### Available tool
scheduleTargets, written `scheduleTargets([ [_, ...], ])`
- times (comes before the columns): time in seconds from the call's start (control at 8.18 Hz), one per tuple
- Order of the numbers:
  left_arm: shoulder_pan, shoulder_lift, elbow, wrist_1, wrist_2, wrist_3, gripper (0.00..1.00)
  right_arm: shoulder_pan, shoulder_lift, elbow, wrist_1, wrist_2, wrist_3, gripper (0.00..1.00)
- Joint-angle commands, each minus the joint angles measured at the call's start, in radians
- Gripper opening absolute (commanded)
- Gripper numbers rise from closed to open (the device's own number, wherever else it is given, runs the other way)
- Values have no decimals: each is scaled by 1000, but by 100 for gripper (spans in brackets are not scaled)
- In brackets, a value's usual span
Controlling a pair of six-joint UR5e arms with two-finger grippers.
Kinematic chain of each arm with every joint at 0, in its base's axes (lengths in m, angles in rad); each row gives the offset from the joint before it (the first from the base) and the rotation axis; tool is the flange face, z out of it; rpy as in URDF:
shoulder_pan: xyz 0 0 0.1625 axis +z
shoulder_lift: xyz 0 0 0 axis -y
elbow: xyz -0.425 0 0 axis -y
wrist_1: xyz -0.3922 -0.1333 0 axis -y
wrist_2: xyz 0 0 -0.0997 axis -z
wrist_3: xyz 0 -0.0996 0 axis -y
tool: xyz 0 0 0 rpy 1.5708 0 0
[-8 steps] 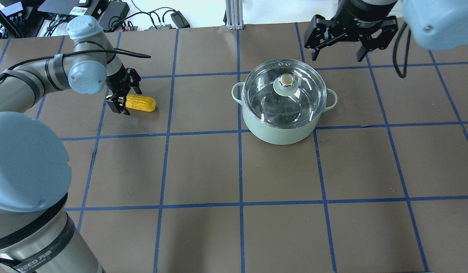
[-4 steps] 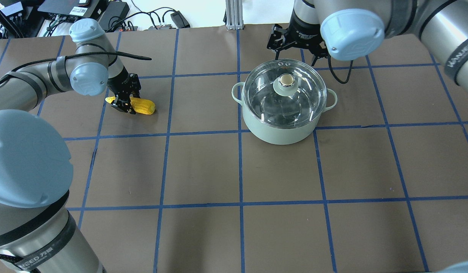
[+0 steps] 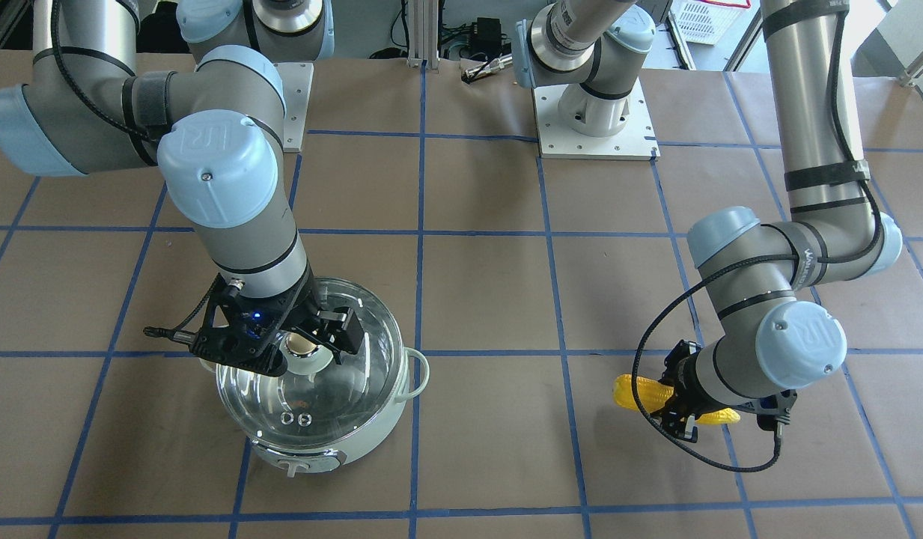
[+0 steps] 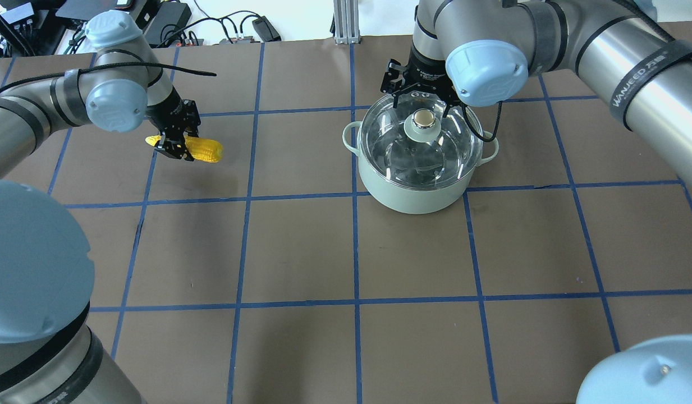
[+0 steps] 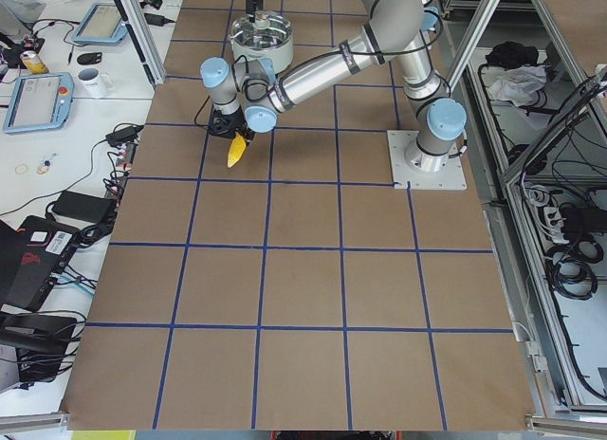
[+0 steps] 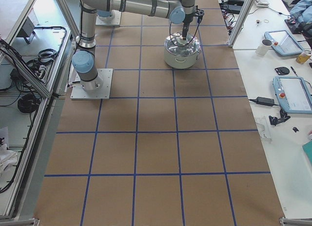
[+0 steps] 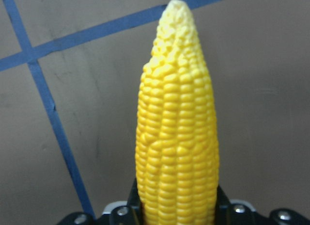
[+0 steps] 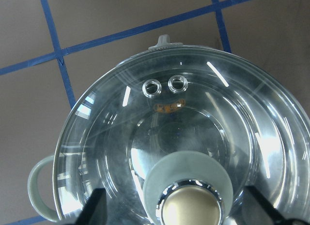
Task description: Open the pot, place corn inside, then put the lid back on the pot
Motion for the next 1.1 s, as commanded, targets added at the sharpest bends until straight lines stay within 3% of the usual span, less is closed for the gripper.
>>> scheduleTargets([
  [0.0, 0, 92, 14, -104, 4, -16, 0, -1, 4, 19, 52, -12, 0, 100],
  [0.37, 0, 175, 14, -138, 4, -16, 0, -1, 4, 22, 50, -12, -3, 100],
  [0.49, 0, 210, 14, -164, 4, -15, 0, -1, 6, 22, 50, -14, -4, 88],
  [0.61, -2, 236, 12, -170, 2, -15, 0, -1, 6, 22, 50, -12, -20, 85],
  [0.73, -2, 253, 9, -175, 4, -16, 0, -1, 6, 22, 50, -11, -24, 75],
  [0.86, -2, 255, 9, -202, 4, -16, 0, -1, 6, 22, 50, -9, -21, 73],
  [0.98, 0, 250, 9, -202, 4, -18, 0, -1, 4, 22, 48, -9, -24, 63],
])
